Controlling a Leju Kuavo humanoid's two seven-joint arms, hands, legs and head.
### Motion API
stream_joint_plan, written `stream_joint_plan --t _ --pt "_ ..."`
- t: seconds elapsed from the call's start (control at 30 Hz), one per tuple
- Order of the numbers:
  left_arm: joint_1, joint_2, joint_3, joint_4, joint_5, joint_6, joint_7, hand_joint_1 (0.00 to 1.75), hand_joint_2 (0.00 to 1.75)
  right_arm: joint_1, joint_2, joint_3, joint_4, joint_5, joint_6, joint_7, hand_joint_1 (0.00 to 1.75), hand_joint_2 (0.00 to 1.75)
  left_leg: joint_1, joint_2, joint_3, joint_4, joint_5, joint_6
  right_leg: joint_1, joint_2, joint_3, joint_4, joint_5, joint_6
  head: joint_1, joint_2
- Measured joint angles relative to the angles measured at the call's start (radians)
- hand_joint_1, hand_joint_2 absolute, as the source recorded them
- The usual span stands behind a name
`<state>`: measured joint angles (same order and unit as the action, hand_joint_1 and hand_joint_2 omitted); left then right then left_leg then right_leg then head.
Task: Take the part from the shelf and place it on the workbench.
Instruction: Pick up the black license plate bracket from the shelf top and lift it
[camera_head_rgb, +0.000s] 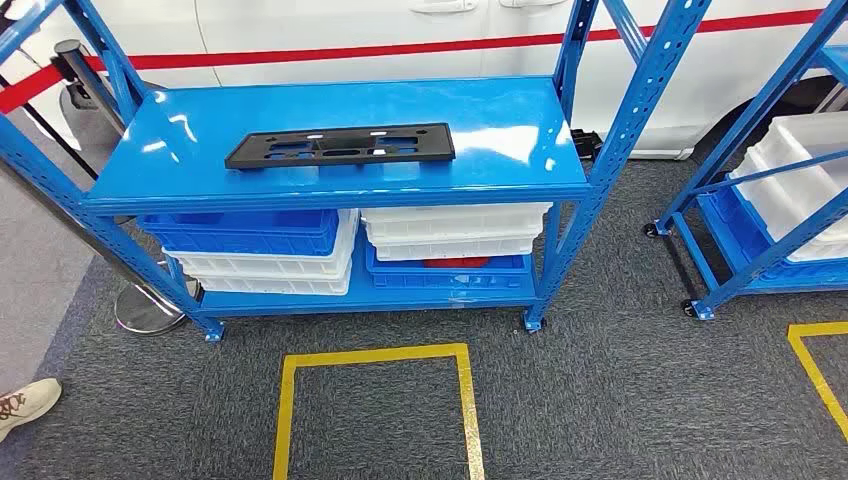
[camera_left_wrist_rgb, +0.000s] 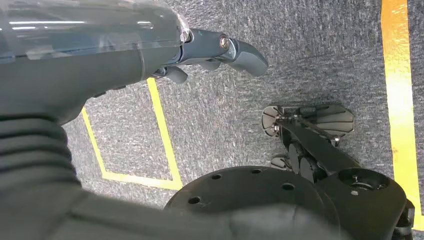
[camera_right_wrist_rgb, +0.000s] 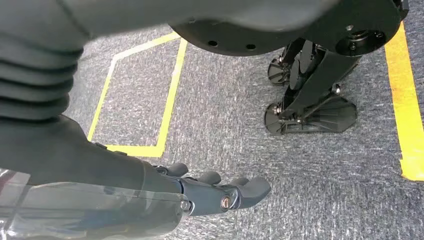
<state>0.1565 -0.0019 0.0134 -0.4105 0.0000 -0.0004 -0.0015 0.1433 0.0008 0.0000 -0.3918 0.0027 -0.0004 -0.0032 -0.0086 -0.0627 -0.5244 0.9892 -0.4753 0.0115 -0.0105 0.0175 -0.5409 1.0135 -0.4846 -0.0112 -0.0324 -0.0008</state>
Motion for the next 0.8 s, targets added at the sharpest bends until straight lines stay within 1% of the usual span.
stream_joint_plan --t 0.1,0.27,0.53,0.8 --pt "-0.003 0.0 0.0 0.001 0.005 0.0 -0.002 0.0 1.75 -0.004 0.001 -0.011 0.0 0.021 0.003 0.0 0.0 1.75 0.0 0.0 0.0 0.0 0.0 0.0 0.0 0.0 0.0 0.0 0.0 0.0 0.0 0.0" --pt "-0.023 0.0 0.004 0.017 0.041 0.01 -0.015 0.0 1.75 -0.027 0.005 -0.088 0.011 0.156 0.028 0.005 0.0 1.75 0.0 0.0 0.0 0.0 0.0 0.0 0.0 0.0 0.0 0.0 0.0 0.0 0.0 0.0" --pt "-0.054 0.002 0.027 0.054 0.106 0.029 -0.033 0.0 1.75 -0.065 0.016 -0.251 0.042 0.396 0.072 0.019 0.0 1.75 0.0 0.0 0.0 0.0 0.0 0.0 0.0 0.0 0.0 0.0 0.0 0.0 0.0 0.0" --pt "-0.089 0.003 0.053 0.096 0.162 0.036 -0.047 0.0 1.75 -0.109 0.04 -0.437 0.08 0.631 0.109 0.003 0.0 1.75 0.0 0.0 0.0 0.0 0.0 0.0 0.0 0.0 0.0 0.0 0.0 0.0 0.0 0.0"
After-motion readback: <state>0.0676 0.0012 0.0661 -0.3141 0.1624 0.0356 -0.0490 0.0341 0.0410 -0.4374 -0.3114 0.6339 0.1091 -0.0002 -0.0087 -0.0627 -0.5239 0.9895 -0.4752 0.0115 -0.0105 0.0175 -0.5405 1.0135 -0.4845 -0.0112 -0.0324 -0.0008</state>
